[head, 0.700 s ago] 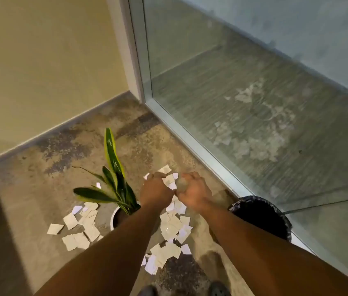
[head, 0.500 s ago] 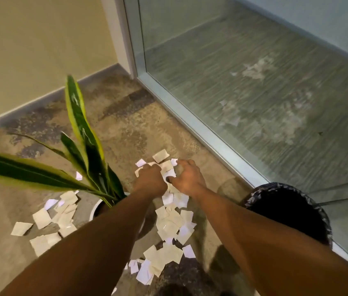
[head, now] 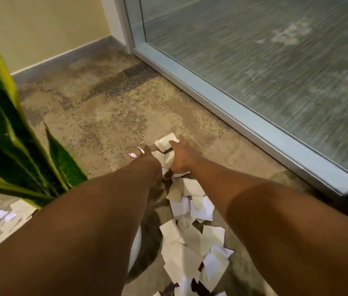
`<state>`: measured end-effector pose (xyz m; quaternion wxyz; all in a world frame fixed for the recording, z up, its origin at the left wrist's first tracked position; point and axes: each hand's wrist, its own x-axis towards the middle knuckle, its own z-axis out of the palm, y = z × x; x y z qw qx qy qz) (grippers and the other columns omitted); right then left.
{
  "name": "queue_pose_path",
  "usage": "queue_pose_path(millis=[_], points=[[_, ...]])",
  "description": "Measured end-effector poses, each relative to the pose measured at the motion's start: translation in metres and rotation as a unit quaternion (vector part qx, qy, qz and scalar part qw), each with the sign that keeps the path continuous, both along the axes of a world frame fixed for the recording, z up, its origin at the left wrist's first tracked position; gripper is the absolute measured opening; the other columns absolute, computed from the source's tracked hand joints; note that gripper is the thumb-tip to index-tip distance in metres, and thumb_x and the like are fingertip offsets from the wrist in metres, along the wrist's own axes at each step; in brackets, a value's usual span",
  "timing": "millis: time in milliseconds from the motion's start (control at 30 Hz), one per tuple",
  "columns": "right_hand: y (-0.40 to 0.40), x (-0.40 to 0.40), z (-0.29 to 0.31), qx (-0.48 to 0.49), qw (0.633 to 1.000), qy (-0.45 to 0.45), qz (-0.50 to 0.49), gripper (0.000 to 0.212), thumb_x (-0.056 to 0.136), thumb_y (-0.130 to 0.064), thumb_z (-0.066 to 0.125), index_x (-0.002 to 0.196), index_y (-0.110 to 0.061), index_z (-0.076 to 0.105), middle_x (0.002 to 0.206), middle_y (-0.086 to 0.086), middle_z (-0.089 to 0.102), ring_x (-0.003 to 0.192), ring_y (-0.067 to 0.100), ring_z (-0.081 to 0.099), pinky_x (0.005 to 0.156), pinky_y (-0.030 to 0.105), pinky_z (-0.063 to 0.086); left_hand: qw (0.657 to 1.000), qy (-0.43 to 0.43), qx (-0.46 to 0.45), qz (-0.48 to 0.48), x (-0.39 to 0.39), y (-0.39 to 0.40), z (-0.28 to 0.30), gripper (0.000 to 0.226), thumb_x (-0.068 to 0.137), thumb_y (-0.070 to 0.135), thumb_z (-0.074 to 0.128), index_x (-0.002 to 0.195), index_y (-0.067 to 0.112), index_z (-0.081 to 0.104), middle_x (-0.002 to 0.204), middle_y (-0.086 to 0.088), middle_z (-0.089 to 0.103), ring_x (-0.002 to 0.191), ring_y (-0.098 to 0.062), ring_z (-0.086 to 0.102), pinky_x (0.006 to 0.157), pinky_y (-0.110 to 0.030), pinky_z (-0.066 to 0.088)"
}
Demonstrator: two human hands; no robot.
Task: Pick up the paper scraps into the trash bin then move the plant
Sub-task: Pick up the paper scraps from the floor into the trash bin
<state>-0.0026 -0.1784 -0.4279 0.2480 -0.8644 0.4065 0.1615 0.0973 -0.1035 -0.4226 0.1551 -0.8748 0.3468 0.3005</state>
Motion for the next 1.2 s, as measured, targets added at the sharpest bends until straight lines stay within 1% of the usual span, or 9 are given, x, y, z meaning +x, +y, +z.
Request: queue_pose_path(millis=[167,333,467,600,700,767,933,1033,1200], points=[[-0.018,0.025,-0.014,-0.04,0.995,0.055,0.07,0.144,0.051,-0.052,0.094,0.158,-0.032,0.0,0.165,0.002,-0.02,0.151,0.039,-0.015,0.108,0.077,0.019,0.998,-0.022,0.001,0.052,0.01,-0.018,-0.022,0.145,0.066,0.035,0.091,0.152,0.031,-0.026,0.162,-0.017,-0.017,0.15,-0.046,-0.003,0.111,-0.059,0.034],[-0.027,0.032,-0.026,-0.087,0.98,0.119,0.135,0.148,0.042,-0.059,0.094,0.157,-0.038,0.004,0.162,0.003,0.002,0.147,0.04,0.007,0.1,0.073,0.037,0.999,-0.025,0.028,0.037,0.018,-0.028,-0.044,0.154,0.054,0.042,0.096,0.152,0.034,-0.023,0.16,-0.021,-0.015,0.148,-0.05,-0.007,0.11,-0.062,0.032],[-0.029,0.033,-0.025,-0.098,0.976,0.131,0.142,0.133,0.043,-0.058,0.094,0.153,-0.042,0.021,0.151,0.003,0.017,0.139,0.039,0.02,0.094,0.066,0.045,0.999,-0.006,-0.001,0.035,0.022,-0.031,-0.042,0.138,0.047,0.028,0.1,0.15,0.037,0.008,0.149,-0.017,0.009,0.14,-0.049,0.025,0.096,-0.056,0.051],[-0.024,0.027,-0.026,-0.079,0.987,0.111,0.09,0.109,0.052,-0.041,0.096,0.145,-0.04,0.037,0.144,0.005,0.026,0.132,0.04,0.029,0.093,0.058,0.051,0.998,0.029,-0.037,0.031,0.012,-0.026,-0.038,0.105,0.068,0.015,0.09,0.149,0.023,0.023,0.15,-0.017,0.024,0.12,-0.037,0.051,0.069,-0.033,0.059],[-0.018,0.014,-0.029,-0.055,0.993,0.098,0.03,0.093,0.064,-0.028,0.093,0.142,-0.036,0.043,0.149,0.01,0.024,0.131,0.042,0.037,0.091,0.046,0.055,0.998,0.029,-0.053,0.008,0.002,-0.018,-0.039,0.084,0.078,0.022,0.08,0.147,0.013,0.032,0.145,-0.014,0.043,0.128,-0.033,0.048,0.091,-0.035,0.047],[-0.014,0.004,-0.031,-0.05,0.995,0.079,0.017,0.065,0.079,-0.023,0.081,0.136,-0.024,0.051,0.144,0.014,0.037,0.123,0.035,0.05,0.079,0.034,0.053,0.997,0.056,-0.056,0.012,-0.007,-0.012,-0.034,0.069,0.082,0.022,0.076,0.139,0.011,0.039,0.136,-0.014,0.052,0.115,-0.03,0.053,0.086,-0.032,0.043],[0.004,-0.022,-0.029,-0.033,0.995,0.012,-0.092,0.031,0.087,-0.019,0.069,0.117,-0.009,0.068,0.12,0.012,0.065,0.114,0.029,0.06,0.082,0.03,0.051,0.999,0.037,-0.032,-0.007,-0.032,0.006,-0.021,0.019,0.081,0.009,0.069,0.092,0.012,0.053,0.114,-0.01,0.066,0.103,-0.029,0.06,0.102,-0.044,0.045],[0.014,-0.037,-0.01,-0.039,0.988,-0.03,-0.15,0.029,0.089,-0.015,0.067,0.117,-0.008,0.071,0.117,0.013,0.069,0.107,0.028,0.067,0.079,0.03,0.054,0.996,0.037,-0.079,-0.028,-0.047,0.013,-0.001,0.017,0.095,0.022,0.058,0.11,0.012,0.058,0.113,-0.009,0.062,0.113,-0.028,0.061,0.083,-0.029,0.044],[0.021,-0.056,0.035,-0.028,0.977,-0.073,-0.197,0.027,0.083,-0.011,0.076,0.109,-0.006,0.073,0.111,0.011,0.068,0.1,0.026,0.068,0.085,0.029,0.058,0.993,0.009,-0.115,-0.04,-0.064,0.014,0.042,0.03,0.101,0.018,0.051,0.124,0.002,0.061,0.126,-0.015,0.063,0.107,-0.027,0.06,0.081,-0.029,0.049]])
